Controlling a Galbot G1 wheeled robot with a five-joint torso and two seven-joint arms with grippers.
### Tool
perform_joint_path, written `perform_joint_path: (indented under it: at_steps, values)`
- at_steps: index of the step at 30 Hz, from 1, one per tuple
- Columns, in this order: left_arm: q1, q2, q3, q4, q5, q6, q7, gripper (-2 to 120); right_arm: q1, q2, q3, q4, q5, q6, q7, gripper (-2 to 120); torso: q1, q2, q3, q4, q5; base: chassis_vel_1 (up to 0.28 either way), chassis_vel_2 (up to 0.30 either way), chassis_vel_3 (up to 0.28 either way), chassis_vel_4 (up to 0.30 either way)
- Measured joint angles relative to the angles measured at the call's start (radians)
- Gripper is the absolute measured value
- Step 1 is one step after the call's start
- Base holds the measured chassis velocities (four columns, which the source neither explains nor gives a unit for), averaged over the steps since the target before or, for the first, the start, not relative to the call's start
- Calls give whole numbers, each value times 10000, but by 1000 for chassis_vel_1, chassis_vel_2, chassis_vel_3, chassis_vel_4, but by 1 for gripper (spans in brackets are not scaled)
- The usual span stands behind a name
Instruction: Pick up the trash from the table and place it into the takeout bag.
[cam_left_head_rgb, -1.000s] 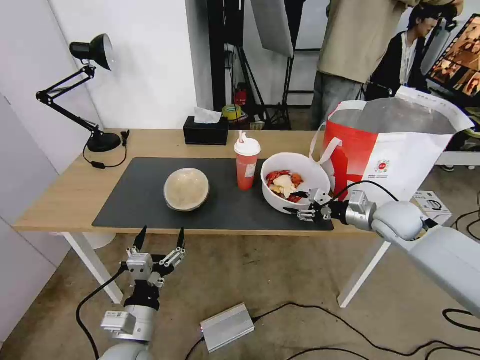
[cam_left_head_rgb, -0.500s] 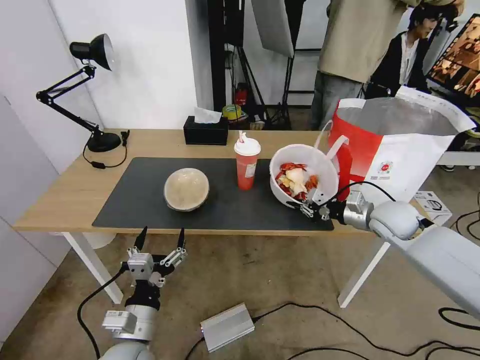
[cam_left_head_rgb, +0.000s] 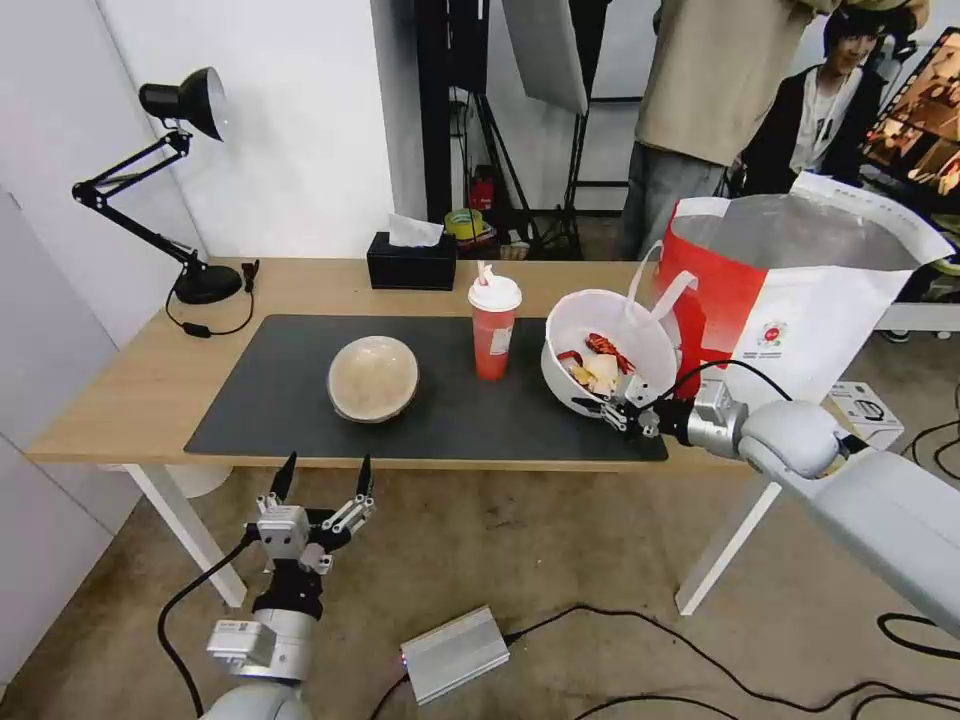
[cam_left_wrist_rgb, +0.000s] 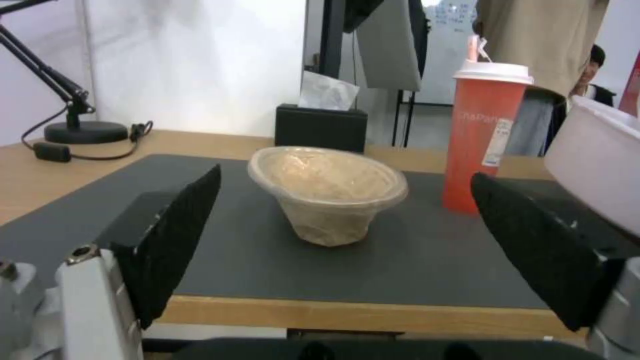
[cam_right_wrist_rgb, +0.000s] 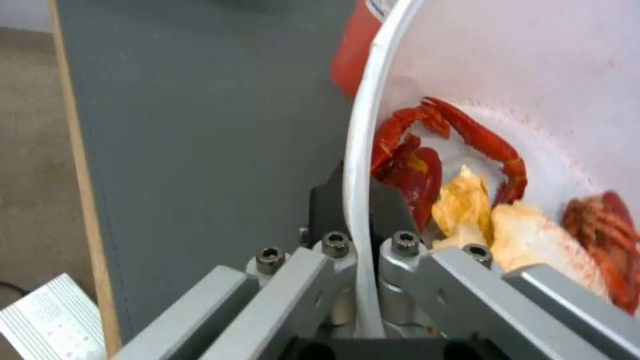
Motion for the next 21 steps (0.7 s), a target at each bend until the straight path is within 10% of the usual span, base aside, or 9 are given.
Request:
perform_joint_path:
  at_steps: [21]
  values:
    - [2,-84,-2,64,47,-180,15,100,-705,-596,618,1557,147,80,99,0,0,1,0,0,-1,0,0,0,0]
